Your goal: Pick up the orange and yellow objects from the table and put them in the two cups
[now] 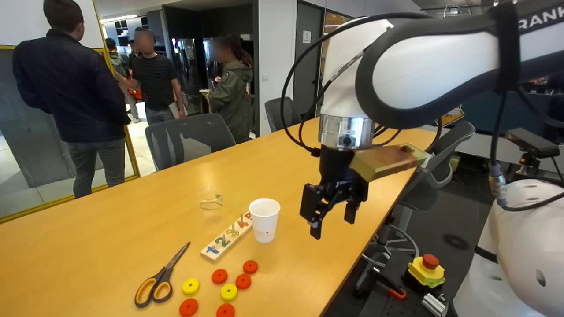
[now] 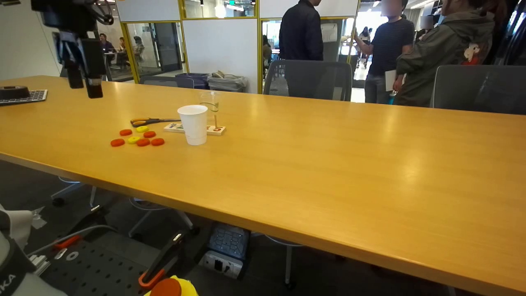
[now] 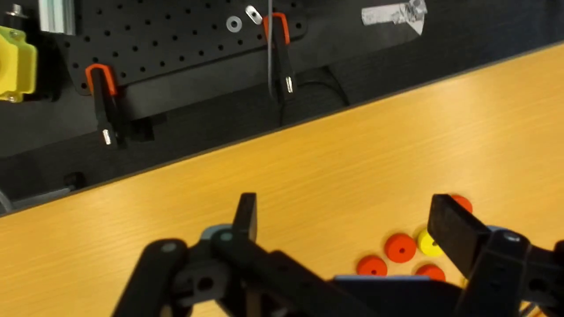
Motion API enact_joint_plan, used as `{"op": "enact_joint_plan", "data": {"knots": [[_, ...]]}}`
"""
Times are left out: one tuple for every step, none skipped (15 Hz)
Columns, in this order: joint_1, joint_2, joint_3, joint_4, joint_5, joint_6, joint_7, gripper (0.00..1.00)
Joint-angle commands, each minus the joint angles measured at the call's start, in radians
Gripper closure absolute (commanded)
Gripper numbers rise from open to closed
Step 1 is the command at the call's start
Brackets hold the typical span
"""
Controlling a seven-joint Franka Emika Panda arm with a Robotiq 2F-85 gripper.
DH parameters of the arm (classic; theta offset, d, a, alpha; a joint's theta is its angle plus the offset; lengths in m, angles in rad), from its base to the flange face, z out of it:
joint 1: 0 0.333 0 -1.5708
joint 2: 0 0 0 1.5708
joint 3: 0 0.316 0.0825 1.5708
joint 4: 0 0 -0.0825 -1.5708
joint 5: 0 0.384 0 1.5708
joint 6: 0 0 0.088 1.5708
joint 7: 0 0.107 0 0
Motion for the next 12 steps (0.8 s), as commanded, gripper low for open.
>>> {"op": "enact_joint_plan", "data": {"knots": [[-0.026,0.109,0.091,0.001,0.039,0.196,0.181,0.0],[-0.034,0.147,0.113,0.0,0.039,0.265,0.236,0.0],[-0.044,0.192,0.135,-0.001,0.031,0.336,0.29,0.0],[-0.049,0.232,0.152,-0.002,0.016,0.401,0.344,0.0],[-0.055,0.279,0.168,-0.004,0.0,0.462,0.393,0.0],[-0.057,0.324,0.178,-0.005,-0.014,0.514,0.433,0.0],[-0.059,0.37,0.183,-0.006,-0.027,0.558,0.468,0.0],[-0.063,0.414,0.187,-0.006,-0.045,0.598,0.505,0.0],[-0.066,0.456,0.186,-0.006,-0.066,0.628,0.536,0.0],[-0.068,0.49,0.178,-0.006,-0.09,0.65,0.565,0.0],[-0.072,0.519,0.176,-0.006,-0.129,0.661,0.59,0.0],[-0.083,0.542,0.175,0.001,-0.179,0.663,0.624,0.0]]}}
